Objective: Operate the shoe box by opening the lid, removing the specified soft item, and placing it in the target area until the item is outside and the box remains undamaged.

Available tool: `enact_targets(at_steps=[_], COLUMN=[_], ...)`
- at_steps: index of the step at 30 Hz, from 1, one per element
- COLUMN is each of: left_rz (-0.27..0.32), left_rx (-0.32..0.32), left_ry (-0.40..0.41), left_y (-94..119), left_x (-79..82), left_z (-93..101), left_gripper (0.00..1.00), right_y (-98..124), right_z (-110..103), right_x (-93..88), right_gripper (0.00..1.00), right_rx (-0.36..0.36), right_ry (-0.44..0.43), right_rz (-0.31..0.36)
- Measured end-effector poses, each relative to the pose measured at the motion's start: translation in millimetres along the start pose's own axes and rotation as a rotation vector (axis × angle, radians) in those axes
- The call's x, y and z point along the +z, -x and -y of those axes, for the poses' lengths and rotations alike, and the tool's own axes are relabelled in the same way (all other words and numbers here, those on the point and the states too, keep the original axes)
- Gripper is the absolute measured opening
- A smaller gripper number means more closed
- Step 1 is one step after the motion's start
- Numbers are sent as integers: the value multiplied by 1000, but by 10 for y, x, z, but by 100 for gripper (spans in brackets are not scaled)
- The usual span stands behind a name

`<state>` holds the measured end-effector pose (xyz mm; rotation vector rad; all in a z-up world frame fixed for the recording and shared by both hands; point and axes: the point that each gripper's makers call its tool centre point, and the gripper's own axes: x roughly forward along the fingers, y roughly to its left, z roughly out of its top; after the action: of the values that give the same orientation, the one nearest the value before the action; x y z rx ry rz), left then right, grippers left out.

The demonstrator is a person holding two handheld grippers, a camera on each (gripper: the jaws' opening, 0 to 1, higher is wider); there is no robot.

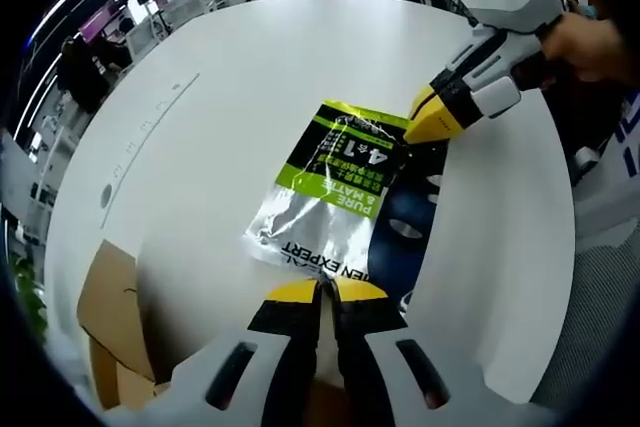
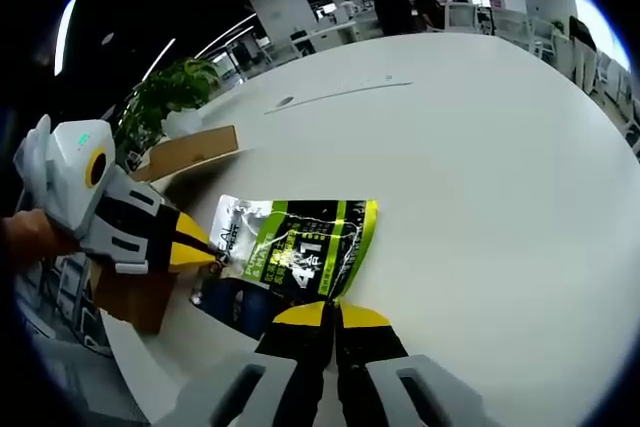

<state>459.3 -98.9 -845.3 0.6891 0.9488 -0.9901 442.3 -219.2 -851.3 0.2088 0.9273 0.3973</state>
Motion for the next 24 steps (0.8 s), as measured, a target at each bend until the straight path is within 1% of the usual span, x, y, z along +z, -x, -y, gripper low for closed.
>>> enact_targets(at_steps=[9, 16, 24], left_rz=[-16, -20, -2], left_rx=[-5, 17, 23], left_ry=[-8, -25, -11], left_y=[28, 51, 115], left_x=[-55, -77, -56], left_z=[53, 17, 18], left_gripper=[2, 4, 3], right_y=[14, 21, 71], right_z=[-38, -46, -4], right_x=[-60, -76, -59], right_gripper=[0, 0, 1], right_rx=[4, -1, -17], right_ry=[12, 36, 45], right_rz=[-9, -12, 3])
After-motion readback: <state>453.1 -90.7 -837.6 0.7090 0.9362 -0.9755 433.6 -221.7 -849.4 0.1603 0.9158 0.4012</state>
